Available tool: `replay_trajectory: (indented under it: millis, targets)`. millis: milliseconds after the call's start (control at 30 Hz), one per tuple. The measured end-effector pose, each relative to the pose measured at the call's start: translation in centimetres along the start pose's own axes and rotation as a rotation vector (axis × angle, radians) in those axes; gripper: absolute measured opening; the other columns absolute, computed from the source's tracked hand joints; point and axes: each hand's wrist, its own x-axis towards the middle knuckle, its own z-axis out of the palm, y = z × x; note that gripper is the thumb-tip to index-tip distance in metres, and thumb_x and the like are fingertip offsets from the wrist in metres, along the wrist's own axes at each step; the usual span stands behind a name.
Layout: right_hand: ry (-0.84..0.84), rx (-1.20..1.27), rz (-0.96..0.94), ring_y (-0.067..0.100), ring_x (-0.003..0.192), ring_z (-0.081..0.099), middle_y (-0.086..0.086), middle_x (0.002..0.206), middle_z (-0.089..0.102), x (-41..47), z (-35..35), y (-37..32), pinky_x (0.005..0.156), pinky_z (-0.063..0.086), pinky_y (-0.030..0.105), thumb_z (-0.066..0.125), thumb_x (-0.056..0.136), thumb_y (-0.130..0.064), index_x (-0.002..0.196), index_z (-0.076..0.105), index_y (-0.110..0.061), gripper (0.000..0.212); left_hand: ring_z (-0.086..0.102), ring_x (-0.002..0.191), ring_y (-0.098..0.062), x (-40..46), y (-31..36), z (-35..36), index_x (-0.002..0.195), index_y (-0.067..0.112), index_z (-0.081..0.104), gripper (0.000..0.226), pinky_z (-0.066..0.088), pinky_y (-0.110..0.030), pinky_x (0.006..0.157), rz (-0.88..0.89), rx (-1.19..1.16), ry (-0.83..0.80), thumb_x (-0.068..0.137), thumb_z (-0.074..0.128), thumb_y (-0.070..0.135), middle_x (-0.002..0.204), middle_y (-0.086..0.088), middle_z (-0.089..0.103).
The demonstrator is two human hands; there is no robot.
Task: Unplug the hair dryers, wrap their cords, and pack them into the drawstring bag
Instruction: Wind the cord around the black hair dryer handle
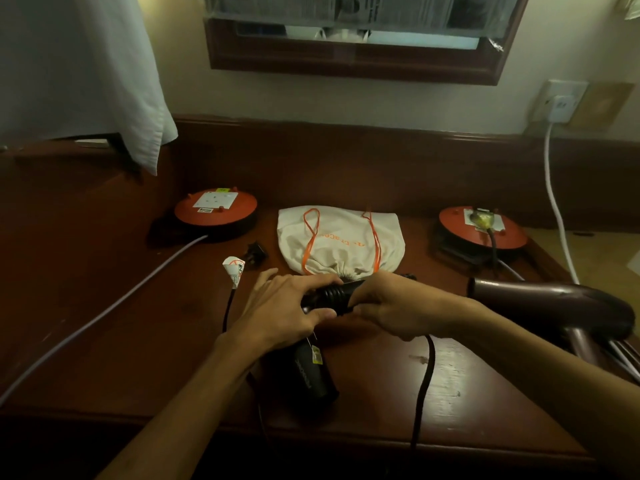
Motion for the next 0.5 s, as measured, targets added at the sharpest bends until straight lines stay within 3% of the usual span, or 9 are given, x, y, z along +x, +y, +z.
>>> replay_trajectory:
  millis: [167,233,300,400,500]
  targets:
    - [0.005,-0.427,-0.084,0.014,0.068,0.059,-0.004,0.077,0.062,0.4,-1.6,0.3,0.06,0.049,0.033,0.058,0.098,-0.02,0.098,0.074,-0.018,0.016,0.05,0.105,-0.007,-0.1,0.4,0.1,0.137,0.056,0.047,0.054,0.026,-0.028,0.101,0.039,0.068,-0.043,0.086,0.064,0.062,0.118,0.016,0.068]
    - [0.023,-0.531,-0.072,0.008,0.066,0.055,-0.011,0.074,0.057,1.0,-2.8,0.4,0.057,0.044,0.025,0.063,0.097,-0.027,0.099,0.072,-0.02,0.011,0.047,0.101,-0.005,0.1,0.7,0.0,0.137,0.057,0.047,0.054,0.026,-0.029,0.099,0.049,0.077,-0.075,0.087,0.063,0.063,0.117,0.018,0.066]
    - [0.054,-0.513,-0.085,0.007,0.062,0.052,-0.006,0.072,0.058,1.6,-4.0,1.1,0.056,0.041,0.026,0.073,0.089,-0.038,0.087,0.07,-0.017,0.021,0.039,0.095,-0.003,0.0,1.0,-0.1,0.139,0.057,0.045,0.053,0.026,-0.029,0.096,0.07,0.09,-0.106,0.089,0.062,0.061,0.112,0.021,0.063]
    - [0.112,-0.323,-0.107,0.014,0.058,0.047,0.011,0.071,0.063,2.6,-4.9,2.9,0.054,0.037,0.032,0.083,0.076,-0.046,0.073,0.067,-0.009,0.04,0.045,0.099,-0.005,-0.4,1.6,-0.4,0.141,0.057,0.041,0.053,0.024,-0.027,0.093,0.121,0.092,-0.113,0.091,0.06,0.059,0.097,0.023,0.05]
    - [0.113,-0.279,-0.125,0.012,0.053,0.041,0.009,0.065,0.056,3.5,-4.1,3.6,0.05,0.032,0.029,0.083,0.075,-0.046,0.07,0.065,-0.007,0.044,0.043,0.107,-0.008,-0.6,2.0,-0.3,0.149,0.052,0.031,0.065,0.018,-0.023,0.086,0.119,0.05,-0.132,0.091,0.061,0.058,0.115,0.018,0.06]
